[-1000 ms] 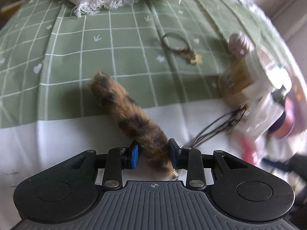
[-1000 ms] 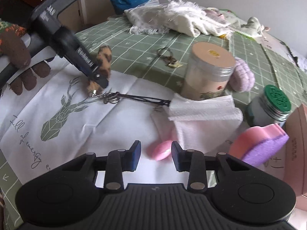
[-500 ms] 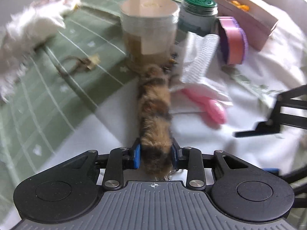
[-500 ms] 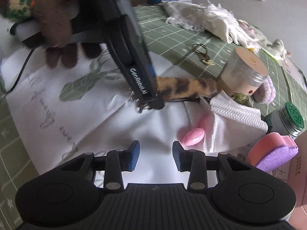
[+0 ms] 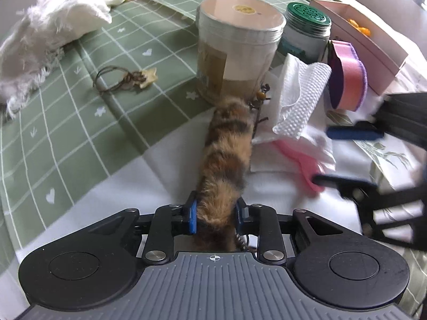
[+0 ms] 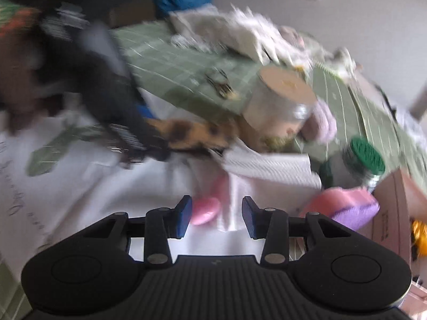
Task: Organize soft objects
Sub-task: 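Grasp the white tissue with the right tool while the left tool holds the furry tail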
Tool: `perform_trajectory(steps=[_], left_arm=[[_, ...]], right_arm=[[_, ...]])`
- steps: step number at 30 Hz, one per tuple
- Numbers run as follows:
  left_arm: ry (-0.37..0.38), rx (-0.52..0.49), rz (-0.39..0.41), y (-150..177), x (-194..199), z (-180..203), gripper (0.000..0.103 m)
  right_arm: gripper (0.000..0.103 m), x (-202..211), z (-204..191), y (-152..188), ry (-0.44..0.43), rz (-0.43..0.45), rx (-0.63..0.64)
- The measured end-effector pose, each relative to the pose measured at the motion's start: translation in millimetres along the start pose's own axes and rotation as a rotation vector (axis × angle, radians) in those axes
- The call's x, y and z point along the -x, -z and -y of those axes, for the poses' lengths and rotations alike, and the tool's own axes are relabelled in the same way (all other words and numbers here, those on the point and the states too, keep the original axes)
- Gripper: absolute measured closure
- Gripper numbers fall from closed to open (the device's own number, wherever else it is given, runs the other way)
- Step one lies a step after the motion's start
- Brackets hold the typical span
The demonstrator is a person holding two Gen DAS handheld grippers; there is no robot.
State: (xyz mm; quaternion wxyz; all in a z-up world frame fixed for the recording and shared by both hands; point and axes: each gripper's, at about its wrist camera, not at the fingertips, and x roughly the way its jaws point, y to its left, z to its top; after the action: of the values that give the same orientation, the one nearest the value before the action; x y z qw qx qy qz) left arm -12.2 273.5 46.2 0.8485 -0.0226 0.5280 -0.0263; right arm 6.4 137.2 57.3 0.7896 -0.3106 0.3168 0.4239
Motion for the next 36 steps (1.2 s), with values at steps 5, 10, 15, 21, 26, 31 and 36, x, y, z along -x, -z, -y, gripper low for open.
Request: perform_trajectory(steps=[5,10,15,21,26,31,36], left_arm=[[-0.007,0.005,0.017,7.4,1.2,2.0,0.074],[-0.056,-0.042,0.027,11.7,3.6,15.6,0.074],[-0.022,-0.003,0.019,12.7,6.1,7.3,0.074],[-0.016,-0.032,0.050,22.4,9.1,6.7,0.074],[-0.035,-0.037,0.046,21.8,9.4,10.1,0.074],[-0.053,-0.043,0.043,22.1,9.0,12.9,0.074],[-0.061,-0.060,0.044,23.1,8.3,13.5,0.074]], right_arm=[[0.062,-8.4,16.1,-18.0,-0.009,0.032,-0.059],[0.045,-0.4,13.9,-42.0,0.066,0.138,-0.005],[0.047,-31.8,5.3,-36.2,0.067,0.020,0.106],[0.099,1.1,35.7,-15.1,0.089,0.075,-0.070],[0.099,57.3,66.4,18.4,0.052,0.100,-0.236],[0.099,71.5,76.2,88.2,0.167,0.012,-0.338],[0.099,97.8,75.0,117.2,0.250,0.048,-0.370]])
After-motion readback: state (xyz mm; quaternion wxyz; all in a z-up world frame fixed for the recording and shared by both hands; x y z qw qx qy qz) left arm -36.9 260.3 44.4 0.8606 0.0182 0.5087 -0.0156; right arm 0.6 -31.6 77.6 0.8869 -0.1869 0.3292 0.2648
